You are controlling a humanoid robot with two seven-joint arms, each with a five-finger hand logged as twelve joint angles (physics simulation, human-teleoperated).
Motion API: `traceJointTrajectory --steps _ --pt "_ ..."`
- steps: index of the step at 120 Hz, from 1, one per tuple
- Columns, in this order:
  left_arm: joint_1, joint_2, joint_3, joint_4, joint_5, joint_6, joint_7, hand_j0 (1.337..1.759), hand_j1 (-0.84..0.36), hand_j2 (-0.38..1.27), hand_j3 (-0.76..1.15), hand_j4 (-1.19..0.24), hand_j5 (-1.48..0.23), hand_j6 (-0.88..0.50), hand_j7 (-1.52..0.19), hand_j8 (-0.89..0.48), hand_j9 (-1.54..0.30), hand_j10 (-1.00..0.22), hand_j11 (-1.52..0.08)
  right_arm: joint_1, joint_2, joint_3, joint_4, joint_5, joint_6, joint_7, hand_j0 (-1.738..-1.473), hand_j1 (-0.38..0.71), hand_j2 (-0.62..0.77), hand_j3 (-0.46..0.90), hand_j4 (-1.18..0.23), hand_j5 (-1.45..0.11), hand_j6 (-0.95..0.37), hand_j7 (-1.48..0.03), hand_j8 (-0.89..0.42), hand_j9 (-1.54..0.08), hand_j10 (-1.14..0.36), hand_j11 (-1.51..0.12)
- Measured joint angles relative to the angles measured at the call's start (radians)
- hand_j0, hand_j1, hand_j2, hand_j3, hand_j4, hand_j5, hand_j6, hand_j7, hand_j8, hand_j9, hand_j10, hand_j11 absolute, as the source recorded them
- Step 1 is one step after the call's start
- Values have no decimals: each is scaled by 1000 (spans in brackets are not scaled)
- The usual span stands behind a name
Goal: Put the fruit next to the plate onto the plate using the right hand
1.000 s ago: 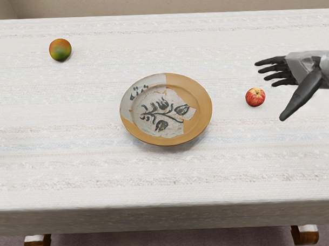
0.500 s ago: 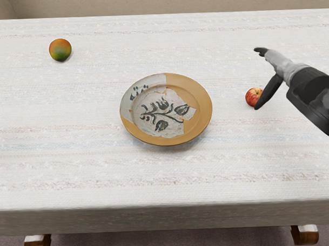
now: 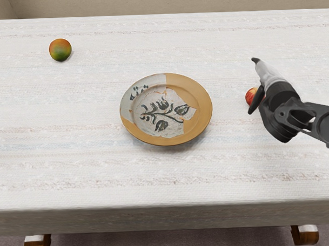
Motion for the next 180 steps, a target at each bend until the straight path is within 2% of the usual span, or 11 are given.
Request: traceJointTrajectory --steps 18,74,79,116,127,166,180 --pt "0 0 0 0 0 0 0 1658 339 2 0 -8 -11 -8 -11 -8 -11 -8 -11 -27 30 -1 -40 -1 -7 0 -1658 -268 -11 0 -71 -90 -73 -89 -72 -90 -71 -90" --pt "0 0 0 0 0 0 0 1658 339 2 0 -8 -11 -8 -11 -8 -11 -8 -11 -60 32 1 -53 9 -5 0 -1658 78 -69 0 -360 -465 -361 -465 -360 -465 -360 -465" --pt "0 0 0 0 0 0 0 1658 339 2 0 -8 -11 -8 -11 -8 -11 -8 -11 -61 32 2 -53 9 -5 0 -1658 104 -73 0 -382 -491 -382 -493 -347 -493 -381 -493" --pt "0 0 0 0 0 0 0 1658 339 2 0 -8 -11 -8 -11 -8 -11 -8 -11 -75 36 8 -53 -4 -5 0 -1654 209 -65 -2 -550 -563 -341 -632 -324 -593 -535 -593" --pt "0 0 0 0 0 0 0 1658 339 2 0 -8 -11 -9 -11 -8 -11 -8 -11 -75 37 9 -50 3 -2 0 -1654 266 -72 -1 -592 -631 -370 -695 -372 -662 -576 -662" --pt "0 0 0 0 0 0 0 1658 339 2 0 -8 -11 -9 -11 -9 -11 -8 -11 -79 39 13 -48 7 -1 -1 -1650 285 0 -1 -587 -734 -345 -789 -340 -777 -635 -775" --pt "0 0 0 0 0 0 0 1658 339 2 0 -9 -11 -9 -11 -9 -11 -8 -11 -79 37 41 -47 12 2 0 -1651 271 76 0 -630 -770 -396 -799 -376 -802 -670 -794"
